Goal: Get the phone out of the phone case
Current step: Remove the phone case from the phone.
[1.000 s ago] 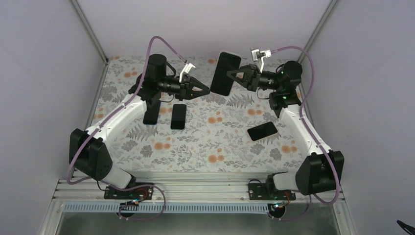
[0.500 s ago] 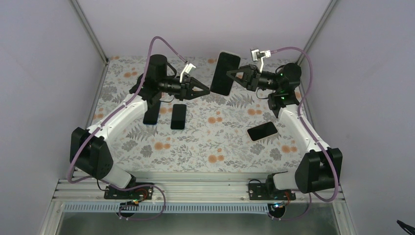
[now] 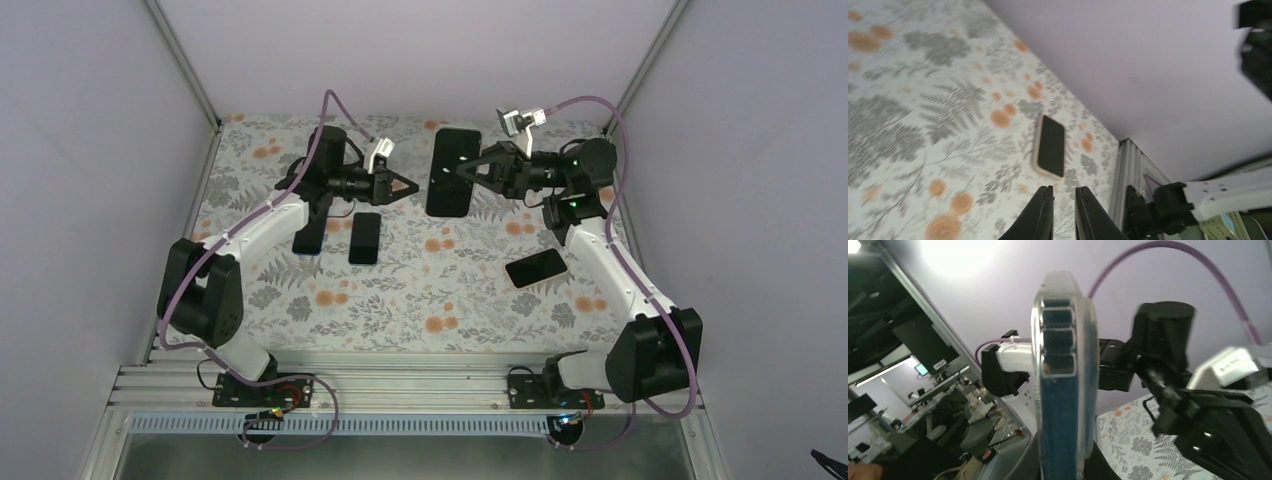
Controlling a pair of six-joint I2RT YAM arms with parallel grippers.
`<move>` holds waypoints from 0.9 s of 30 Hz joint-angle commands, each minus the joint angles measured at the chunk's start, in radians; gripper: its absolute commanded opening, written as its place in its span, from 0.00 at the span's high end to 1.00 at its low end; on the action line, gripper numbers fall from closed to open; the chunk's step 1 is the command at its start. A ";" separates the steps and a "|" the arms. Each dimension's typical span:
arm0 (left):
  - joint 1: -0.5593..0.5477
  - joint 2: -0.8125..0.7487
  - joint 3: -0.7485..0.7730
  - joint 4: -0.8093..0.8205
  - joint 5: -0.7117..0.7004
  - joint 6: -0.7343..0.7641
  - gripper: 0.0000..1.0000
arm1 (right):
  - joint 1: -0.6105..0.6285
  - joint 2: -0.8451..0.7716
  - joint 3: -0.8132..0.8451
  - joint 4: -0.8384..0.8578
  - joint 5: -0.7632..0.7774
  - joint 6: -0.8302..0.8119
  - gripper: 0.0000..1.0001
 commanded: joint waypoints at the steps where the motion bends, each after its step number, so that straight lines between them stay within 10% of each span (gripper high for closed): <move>1: 0.013 0.005 -0.011 -0.012 -0.061 -0.013 0.88 | 0.007 -0.035 0.023 0.100 -0.037 0.054 0.96; 18: 0.013 -0.178 0.014 0.098 0.289 0.033 0.44 | -0.064 -0.009 0.025 -0.033 0.079 0.025 0.96; 27: -0.059 -0.157 0.070 0.015 0.252 0.101 0.40 | -0.066 -0.020 0.009 -0.032 0.088 0.038 0.96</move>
